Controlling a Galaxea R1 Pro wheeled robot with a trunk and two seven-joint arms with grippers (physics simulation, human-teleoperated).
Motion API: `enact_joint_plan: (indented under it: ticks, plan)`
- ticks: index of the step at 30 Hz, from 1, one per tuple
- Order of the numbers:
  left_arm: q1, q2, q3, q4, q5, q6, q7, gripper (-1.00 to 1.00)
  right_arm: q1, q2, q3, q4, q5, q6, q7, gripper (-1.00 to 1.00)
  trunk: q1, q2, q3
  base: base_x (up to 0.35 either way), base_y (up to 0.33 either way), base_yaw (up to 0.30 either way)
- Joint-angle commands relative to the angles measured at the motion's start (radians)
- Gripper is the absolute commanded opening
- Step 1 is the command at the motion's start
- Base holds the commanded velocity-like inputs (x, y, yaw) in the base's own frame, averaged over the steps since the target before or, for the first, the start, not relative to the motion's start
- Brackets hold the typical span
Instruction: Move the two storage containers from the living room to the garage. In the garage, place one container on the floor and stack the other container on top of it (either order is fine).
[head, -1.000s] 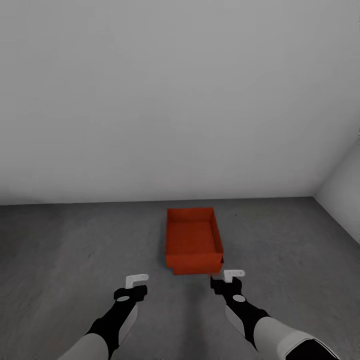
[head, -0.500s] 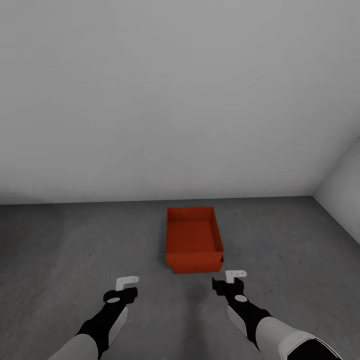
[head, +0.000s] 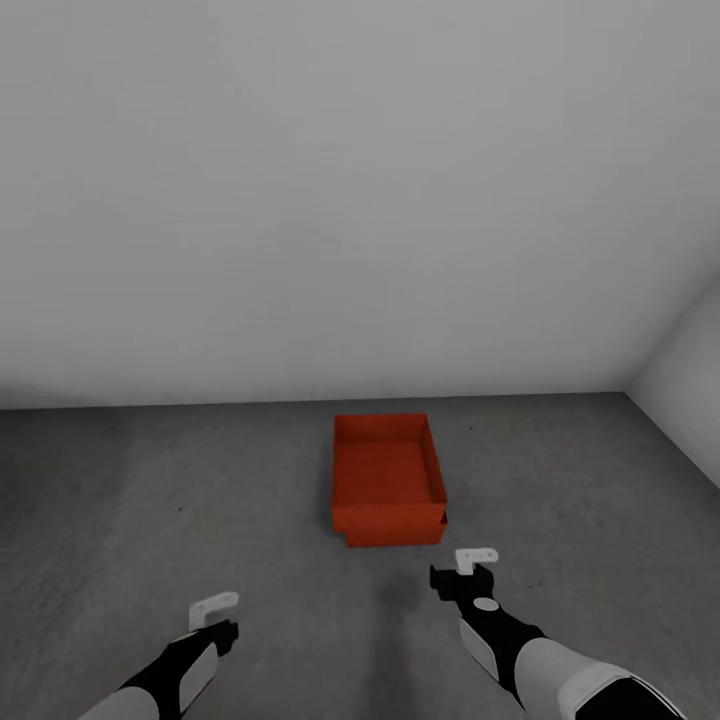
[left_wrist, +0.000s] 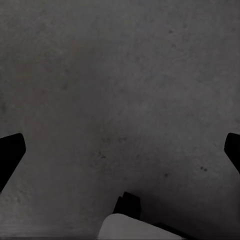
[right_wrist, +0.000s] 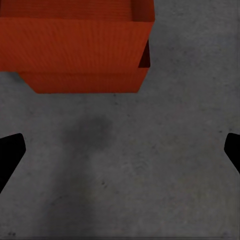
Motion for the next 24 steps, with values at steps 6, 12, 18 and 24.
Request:
enact_joint_plan:
  ticks: [6, 12, 18, 24]
  plan:
    - [0.0, 0.005, -0.001, 0.007, 0.021, 0.004, 0.003, 1.0, -0.001, 0.0, 0.009, 0.002, -0.008, -0.003, -0.004, 1.0, 0.0, -0.001, -0.001, 0.0, 0.0, 0.0]
    - [0.0, 0.006, -0.002, 0.027, 0.026, 0.004, 0.002, 1.0, -0.001, -0.01, 0.011, 0.022, -0.006, -0.001, -0.002, 1.0, 0.0, -0.001, -0.001, 0.0, 0.0, 0.0]
    - [0.0, 0.015, -0.002, 0.11, 0.028, 0.002, 0.001, 1.0, -0.002, -0.088, 0.015, 0.105, -0.002, 0.005, 0.01, 1.0, 0.0, -0.001, -0.001, 0.0, 0.0, 0.0]
    - [0.005, 0.027, -0.004, 0.202, 0.03, 0.002, 0.001, 1.0, 0.024, -0.13, 0.015, 0.124, -0.004, 0.044, 0.043, 1.0, 0.0, -0.001, -0.001, 0.0, 0.0, 0.0]
